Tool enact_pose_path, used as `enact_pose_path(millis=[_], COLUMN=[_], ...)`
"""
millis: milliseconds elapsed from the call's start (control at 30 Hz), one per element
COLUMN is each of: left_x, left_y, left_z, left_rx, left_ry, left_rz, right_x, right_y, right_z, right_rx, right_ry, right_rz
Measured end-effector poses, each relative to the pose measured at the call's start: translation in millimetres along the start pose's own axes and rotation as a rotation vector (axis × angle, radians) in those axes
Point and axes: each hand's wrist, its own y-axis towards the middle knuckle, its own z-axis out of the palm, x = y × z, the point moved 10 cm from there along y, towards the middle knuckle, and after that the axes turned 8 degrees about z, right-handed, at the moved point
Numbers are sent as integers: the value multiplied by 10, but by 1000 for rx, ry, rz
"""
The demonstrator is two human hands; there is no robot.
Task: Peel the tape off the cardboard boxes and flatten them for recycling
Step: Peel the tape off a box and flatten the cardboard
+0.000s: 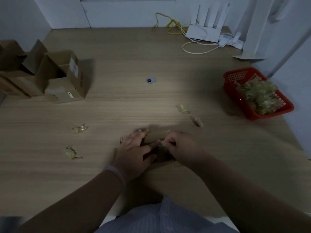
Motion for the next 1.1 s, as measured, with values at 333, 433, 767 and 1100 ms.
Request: enact_pose_path(millis=[333,433,767,1100], left_x=[-4,28,-214,-209], left_y=[-17,-24,41,174], left_z=[-61,-60,-140,-105], left_rx=[-63,-67,-124,-248], left_ry=[-45,-71,-86,-166], left_rz=[-30,-45,-49,-272], right_x=[-530,-728,-855,-831], right_y=[-13,-60,-141,-155], right_z=[22,116,142,260], right_rx=[-30,20,-28,26], right_ry=[492,785,898,962], right_rz=[212,319,306,274])
